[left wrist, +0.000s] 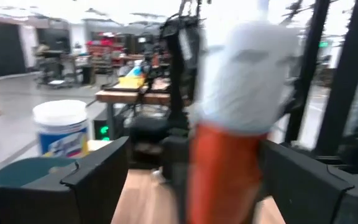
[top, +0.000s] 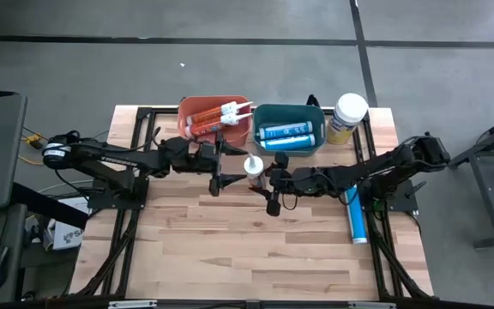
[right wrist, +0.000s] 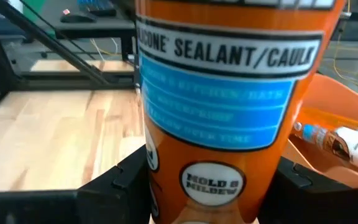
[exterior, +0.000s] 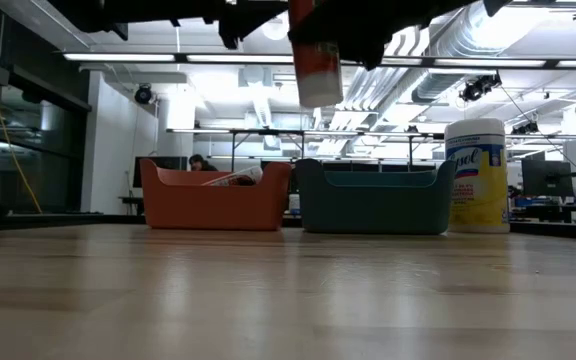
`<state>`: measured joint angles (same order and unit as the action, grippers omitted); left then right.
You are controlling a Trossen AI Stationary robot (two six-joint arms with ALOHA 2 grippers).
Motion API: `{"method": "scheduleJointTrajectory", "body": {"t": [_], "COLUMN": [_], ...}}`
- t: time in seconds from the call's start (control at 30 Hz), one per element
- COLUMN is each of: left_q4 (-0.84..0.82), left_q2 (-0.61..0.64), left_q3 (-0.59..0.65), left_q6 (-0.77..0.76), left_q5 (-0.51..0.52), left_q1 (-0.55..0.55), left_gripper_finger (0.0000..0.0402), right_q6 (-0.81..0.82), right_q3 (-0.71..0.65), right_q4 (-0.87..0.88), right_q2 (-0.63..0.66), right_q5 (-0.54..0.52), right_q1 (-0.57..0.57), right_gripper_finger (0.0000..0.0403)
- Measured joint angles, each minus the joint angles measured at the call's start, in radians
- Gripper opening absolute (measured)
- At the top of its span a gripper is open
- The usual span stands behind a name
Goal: Pick & place silicon tubes, Sealant and Lysol wipes
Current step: Put the orange sealant into the orange bin
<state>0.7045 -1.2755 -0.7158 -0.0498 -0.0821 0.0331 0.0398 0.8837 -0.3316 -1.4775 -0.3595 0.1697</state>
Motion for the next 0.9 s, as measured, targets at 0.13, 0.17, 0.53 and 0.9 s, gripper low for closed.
{"method": "scheduleJointTrajectory", "body": {"t": [0.13, 0.17, 0.53, 0.9], "left_q4": [0.002, 0.002, 0.003, 0.037], "left_q2": [0.0, 0.0, 0.0, 0.0], "left_q3": [0.0, 0.0, 0.0, 0.0], "left_q6": [-0.008, -0.008, -0.012, -0.014], "left_q5": [-0.054, -0.064, -0.068, -0.057], "left_q1": [0.0, 0.0, 0.0, 0.001], "left_gripper_finger": [0.0344, 0.0344, 0.0344, 0.0344], "right_q6": [0.002, 0.004, 0.008, 0.02], "right_q3": [0.0, 0.0, 0.0, 0.0], "right_q4": [0.001, -0.002, -0.057, -0.17], "right_q2": [-0.002, -0.002, -0.002, -0.062], "right_q5": [-0.012, -0.015, 0.081, 0.161], "right_q1": [-0.015, -0.019, -0.071, -0.117], "right_gripper_finger": [0.0198, 0.0198, 0.0198, 0.0198]}}
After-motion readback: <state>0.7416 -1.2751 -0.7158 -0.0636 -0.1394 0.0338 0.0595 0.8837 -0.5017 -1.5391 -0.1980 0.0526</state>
